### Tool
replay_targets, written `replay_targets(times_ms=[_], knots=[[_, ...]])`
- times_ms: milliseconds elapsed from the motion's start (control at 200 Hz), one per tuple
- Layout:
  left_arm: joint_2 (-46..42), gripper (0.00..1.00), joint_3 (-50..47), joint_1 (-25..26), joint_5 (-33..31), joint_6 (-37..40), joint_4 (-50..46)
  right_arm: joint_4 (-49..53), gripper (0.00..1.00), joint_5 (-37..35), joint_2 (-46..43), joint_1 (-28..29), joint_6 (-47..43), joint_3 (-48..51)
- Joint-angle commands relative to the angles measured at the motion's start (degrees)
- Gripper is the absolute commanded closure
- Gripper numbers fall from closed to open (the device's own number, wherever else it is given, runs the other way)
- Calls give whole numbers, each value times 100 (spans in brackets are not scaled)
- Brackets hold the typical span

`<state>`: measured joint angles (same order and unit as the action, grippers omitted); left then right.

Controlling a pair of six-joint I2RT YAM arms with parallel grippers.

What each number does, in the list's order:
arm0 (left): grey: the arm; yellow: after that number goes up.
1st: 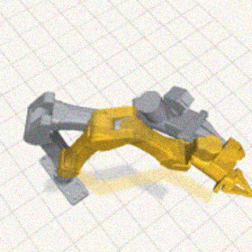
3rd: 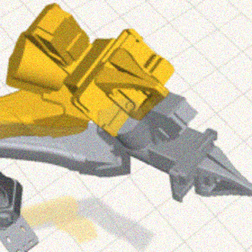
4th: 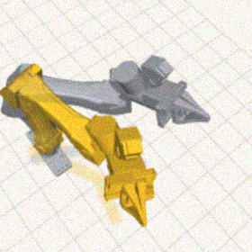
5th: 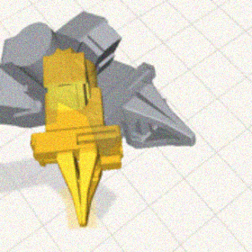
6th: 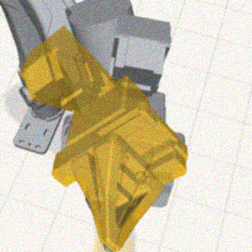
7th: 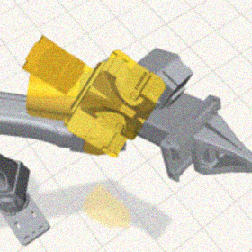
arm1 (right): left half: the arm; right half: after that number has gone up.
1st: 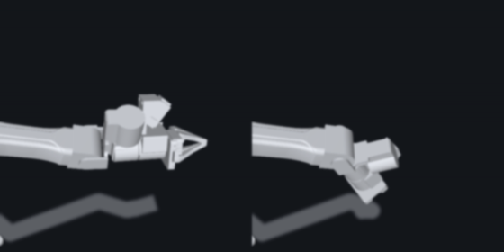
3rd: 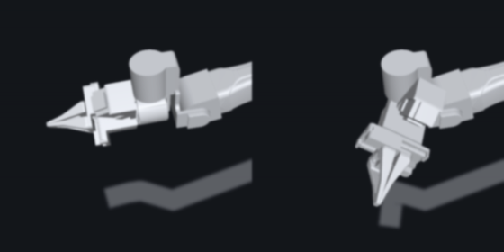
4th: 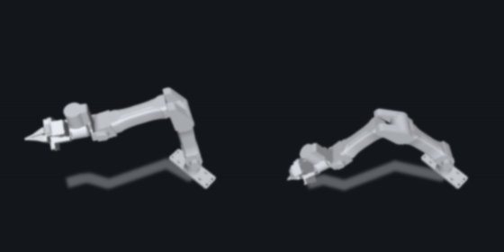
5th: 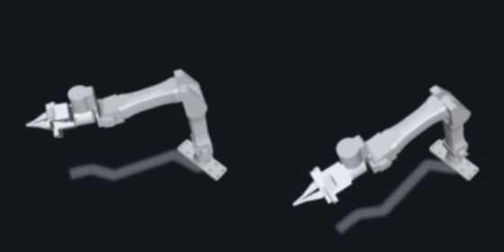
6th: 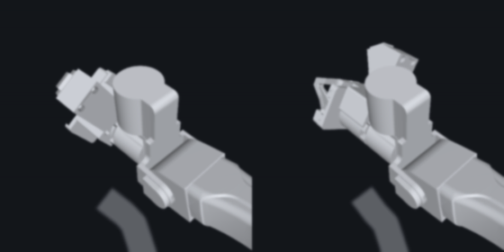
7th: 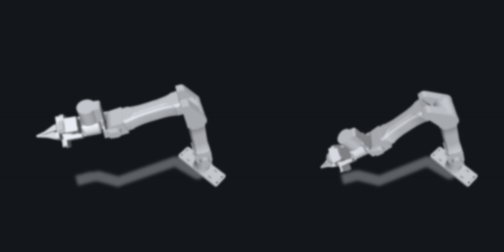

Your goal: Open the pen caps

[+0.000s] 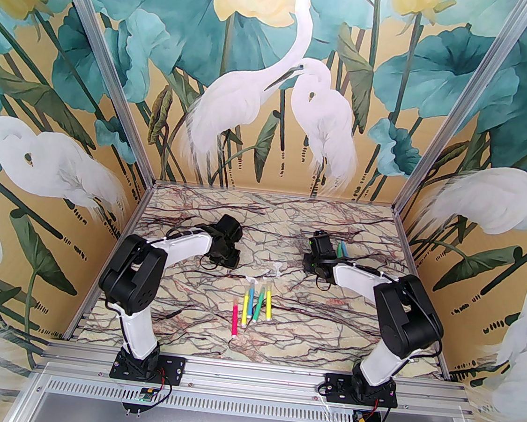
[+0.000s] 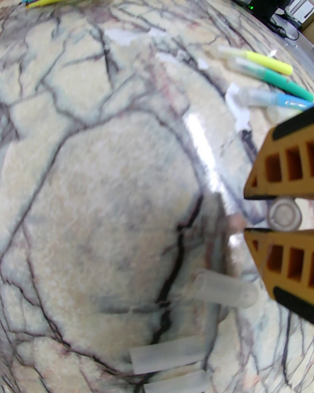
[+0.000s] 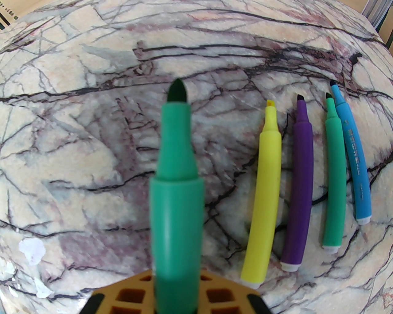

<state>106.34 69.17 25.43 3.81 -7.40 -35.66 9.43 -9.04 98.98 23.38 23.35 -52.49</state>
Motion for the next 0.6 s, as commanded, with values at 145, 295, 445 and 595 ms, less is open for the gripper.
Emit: replay_targets(times_ms=[145,295,445,595], knots=[[297,100,274,41,-546,184,-328,94,96,-64,207,-92,90,-183],[398,100,366,41,-625,219,-328,129,93,-87,277,-132,99,-231],[525,99,495,41,-680,230,-328,181,92,-157,315,-158,112,-248],[628,96,621,41,-715,248,-343,208,86,-211,343,-175,151,-237]])
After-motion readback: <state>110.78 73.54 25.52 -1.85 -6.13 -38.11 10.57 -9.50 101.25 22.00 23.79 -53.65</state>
